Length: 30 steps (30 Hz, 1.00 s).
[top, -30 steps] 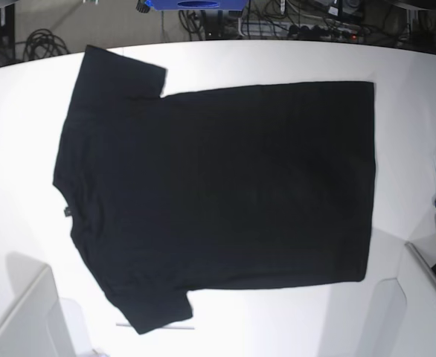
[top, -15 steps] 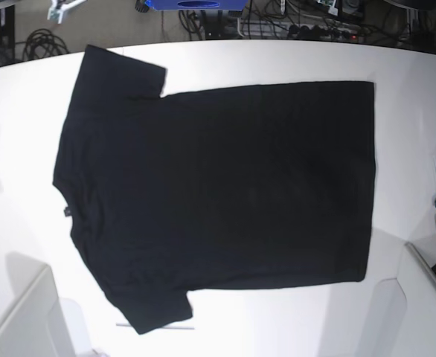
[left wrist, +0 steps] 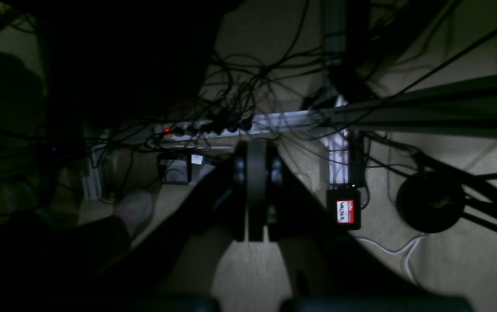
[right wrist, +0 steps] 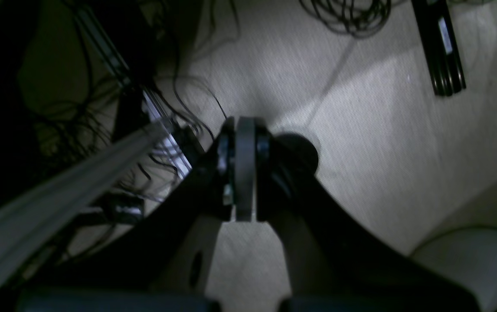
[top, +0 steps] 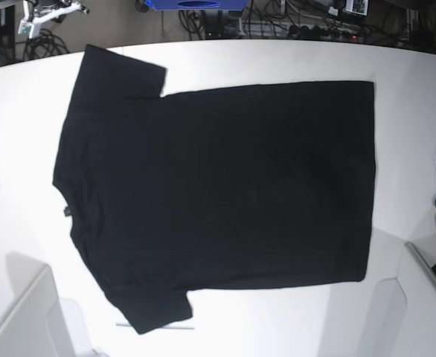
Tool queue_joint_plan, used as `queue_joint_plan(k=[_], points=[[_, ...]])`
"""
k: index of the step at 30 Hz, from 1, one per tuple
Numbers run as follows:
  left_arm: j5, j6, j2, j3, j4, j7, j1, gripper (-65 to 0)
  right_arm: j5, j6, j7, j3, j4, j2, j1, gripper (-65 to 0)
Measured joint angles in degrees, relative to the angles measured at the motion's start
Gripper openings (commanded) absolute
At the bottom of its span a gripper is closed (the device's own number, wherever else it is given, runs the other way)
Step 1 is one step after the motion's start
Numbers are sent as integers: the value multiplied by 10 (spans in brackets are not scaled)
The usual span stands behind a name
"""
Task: Fold the T-shirt properly
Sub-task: 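Lower both grippers to the shoulder corners of the black T-shirt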
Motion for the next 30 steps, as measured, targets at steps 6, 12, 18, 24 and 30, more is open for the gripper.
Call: queue_joint_plan(k=[6, 12, 18, 24, 30], points=[[0, -6, -5, -20, 54, 4, 34, -650, 3, 0, -3, -1, 66, 1, 2, -650], [-4, -4, -5, -85, 101, 0, 52, -650, 6, 1, -5, -2, 119, -5, 37, -650], [-7, -26, 3, -132, 113, 5, 52, -650, 5, 26, -3, -2, 123, -6, 90, -650], [-9, -132, 84, -224, 145, 3, 25, -650, 5, 101, -101, 2, 126, -7, 156, -624], [-166, -158, 72, -281, 139, 10, 2, -650, 81, 157, -174, 37, 126, -7, 181, -347]])
